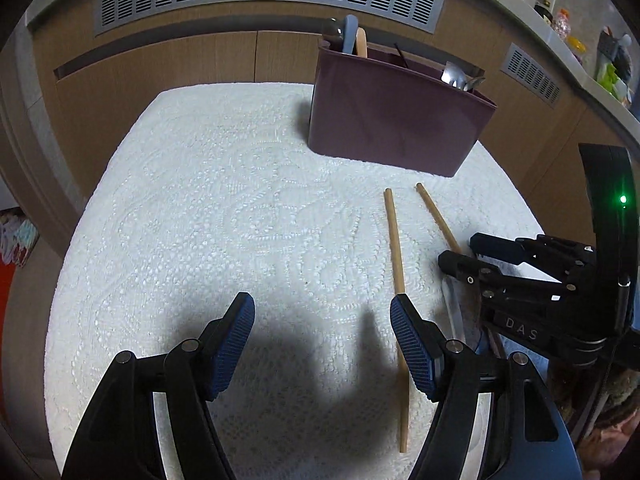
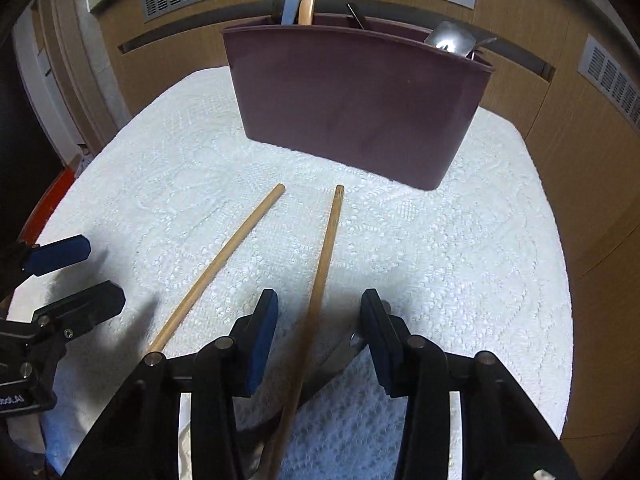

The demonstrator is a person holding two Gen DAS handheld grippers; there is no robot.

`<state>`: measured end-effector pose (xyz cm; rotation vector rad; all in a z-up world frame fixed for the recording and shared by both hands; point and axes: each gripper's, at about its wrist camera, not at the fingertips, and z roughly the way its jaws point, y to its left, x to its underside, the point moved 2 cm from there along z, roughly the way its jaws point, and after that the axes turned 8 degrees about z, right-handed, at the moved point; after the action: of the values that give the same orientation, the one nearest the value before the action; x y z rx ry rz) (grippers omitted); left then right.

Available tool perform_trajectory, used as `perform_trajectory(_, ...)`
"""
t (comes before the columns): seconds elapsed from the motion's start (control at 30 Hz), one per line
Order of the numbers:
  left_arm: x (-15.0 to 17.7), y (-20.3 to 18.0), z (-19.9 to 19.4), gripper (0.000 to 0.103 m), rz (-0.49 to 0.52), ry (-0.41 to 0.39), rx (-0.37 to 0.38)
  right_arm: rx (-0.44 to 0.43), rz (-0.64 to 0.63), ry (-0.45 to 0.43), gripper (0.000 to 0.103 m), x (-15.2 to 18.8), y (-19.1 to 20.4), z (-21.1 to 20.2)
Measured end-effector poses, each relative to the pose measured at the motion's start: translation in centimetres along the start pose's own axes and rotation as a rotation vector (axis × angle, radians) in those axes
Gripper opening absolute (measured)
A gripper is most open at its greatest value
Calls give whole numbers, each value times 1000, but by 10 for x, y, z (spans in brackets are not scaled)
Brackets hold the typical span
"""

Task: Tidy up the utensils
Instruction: 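Grasp a wooden chopstick with the right tool while the left tool grasps the white plastic spoon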

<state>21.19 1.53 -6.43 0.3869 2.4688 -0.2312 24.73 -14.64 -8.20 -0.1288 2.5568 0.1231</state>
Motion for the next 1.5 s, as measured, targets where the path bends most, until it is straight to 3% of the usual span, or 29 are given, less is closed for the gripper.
perform_trajectory(0.07,0,0,0,71,1,0,0,-1,-9,2,33,-1,2,1)
perform_trajectory(0.1,0,0,0,71,1,-1,0,1,-20,4,23,0,4,1)
perform_trajectory(0.17,-1,-1,0,71,4,0,0,14,-51,-4,16,2,8,-1)
perform_trajectory(0.2,-1,-1,-1,71,6,1,-1,19,-64,-7,7,4,10,-3)
perform_trajectory(0.23,-1,-2,-1,71,8,3,0,18,-75,-8,6,6,11,-6)
perform_trajectory(0.47,-3,-17,-1,71,38,21,22,-1,-17,-28,5,15,-14,-32)
perform_trajectory(0.7,3,-51,-7,69,109,56,155,-2,61,-55,5,33,-49,-55)
perform_trajectory(0.77,3,-63,-8,58,143,68,181,-1,78,-69,5,39,-55,-58)
perform_trajectory(0.83,2,-74,-3,37,181,107,187,-11,95,-73,5,40,-58,-57)
perform_trajectory(0.9,0,-83,5,27,212,160,199,-31,115,-72,5,42,-61,-55)
perform_trajectory(1.07,-9,-101,22,27,313,246,148,-66,134,-79,5,48,-64,-57)
perform_trajectory(1.17,-12,-108,32,25,331,282,155,-82,136,-83,5,52,-66,-58)
perform_trajectory(1.27,-11,-111,34,21,339,260,146,-97,137,-87,5,55,-68,-59)
perform_trajectory(1.33,-11,-108,34,10,314,234,135,-109,142,-92,5,57,-69,-59)
perform_trajectory(1.5,-9,-90,14,10,224,116,109,-128,147,-110,5,56,-66,-65)
